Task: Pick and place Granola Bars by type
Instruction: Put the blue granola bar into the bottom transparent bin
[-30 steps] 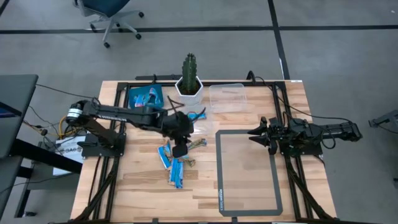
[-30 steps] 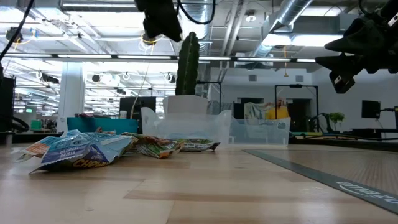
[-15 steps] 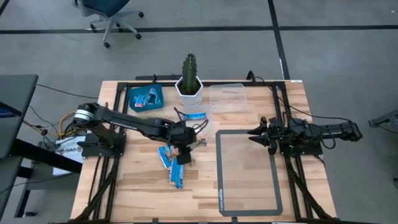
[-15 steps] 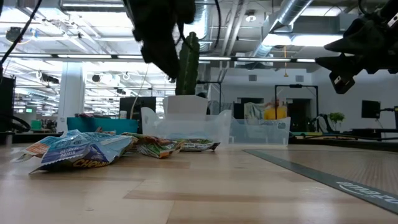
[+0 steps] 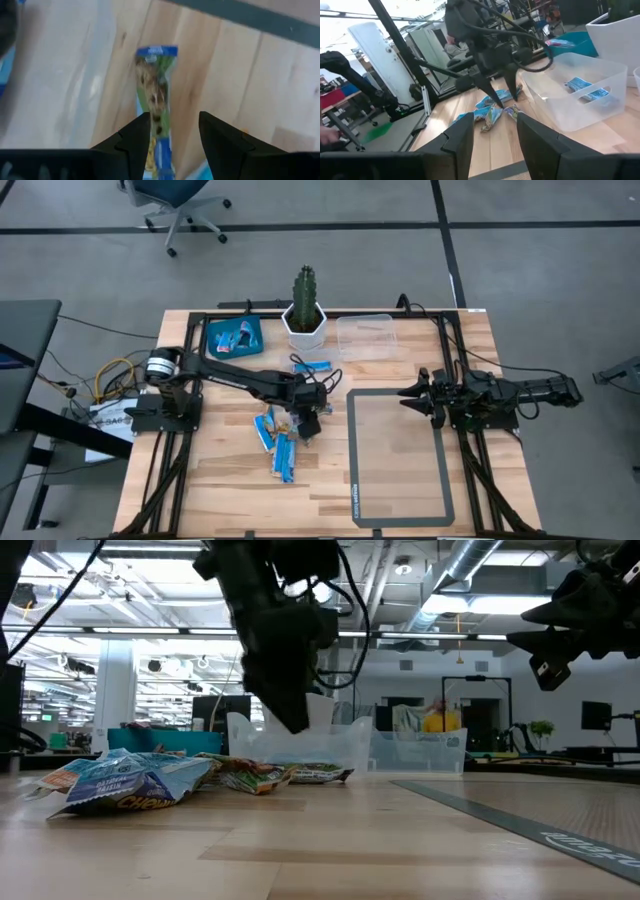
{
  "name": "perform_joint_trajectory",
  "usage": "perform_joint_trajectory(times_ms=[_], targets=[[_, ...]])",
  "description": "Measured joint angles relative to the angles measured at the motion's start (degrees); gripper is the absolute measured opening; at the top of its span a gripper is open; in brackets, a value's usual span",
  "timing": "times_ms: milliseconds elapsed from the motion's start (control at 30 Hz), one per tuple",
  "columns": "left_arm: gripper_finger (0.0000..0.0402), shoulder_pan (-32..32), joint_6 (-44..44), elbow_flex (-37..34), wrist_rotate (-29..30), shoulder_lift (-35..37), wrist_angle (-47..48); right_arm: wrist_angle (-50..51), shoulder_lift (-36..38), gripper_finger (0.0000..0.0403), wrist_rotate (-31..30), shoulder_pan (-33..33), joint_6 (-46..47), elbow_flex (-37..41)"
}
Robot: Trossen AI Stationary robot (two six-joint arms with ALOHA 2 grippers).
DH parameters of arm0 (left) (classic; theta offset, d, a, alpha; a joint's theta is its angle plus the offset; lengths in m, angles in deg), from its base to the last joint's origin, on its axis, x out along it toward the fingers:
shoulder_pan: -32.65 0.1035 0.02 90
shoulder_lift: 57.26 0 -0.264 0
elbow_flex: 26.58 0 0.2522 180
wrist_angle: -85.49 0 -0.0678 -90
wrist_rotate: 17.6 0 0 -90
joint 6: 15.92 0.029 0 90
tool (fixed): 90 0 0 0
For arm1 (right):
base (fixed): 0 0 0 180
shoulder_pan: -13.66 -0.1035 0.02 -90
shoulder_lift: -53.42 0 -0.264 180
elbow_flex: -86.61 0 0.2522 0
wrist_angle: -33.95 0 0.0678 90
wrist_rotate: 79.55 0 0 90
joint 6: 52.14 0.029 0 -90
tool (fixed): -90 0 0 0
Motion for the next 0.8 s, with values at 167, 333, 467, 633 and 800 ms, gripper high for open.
perform_joint_trajectory(times_ms=[167, 333, 467, 633, 800], targets=[[0.0161, 1.0, -0.4, 0.0, -0.1, -1.9, 0.1, 0.1, 0.1, 0.0142, 0.0, 0.0, 0.0, 0.0], [0.0161, 1.1, -0.6, 0.0, -0.8, -4.0, 0.2, 0.0, 0.1, 0.0143, 0.0, 0.0, 0.0, 0.0], [0.0161, 1.4, -0.6, 0.0, -0.5, -4.8, -0.4, 0.1, 0.0, 0.0141, 0.0, 0.0, 0.0, 0.0], [0.0161, 1.7, -0.6, 0.0, -0.6, -4.9, -0.1, 0.1, 0.1, 0.0144, 0.0, 0.0, 0.0, 0.0], [0.0161, 2.4, -0.6, 0.0, -0.6, -4.9, 0.8, 0.1, 0.0, 0.0142, 0.0, 0.0, 0.0, 0.0]])
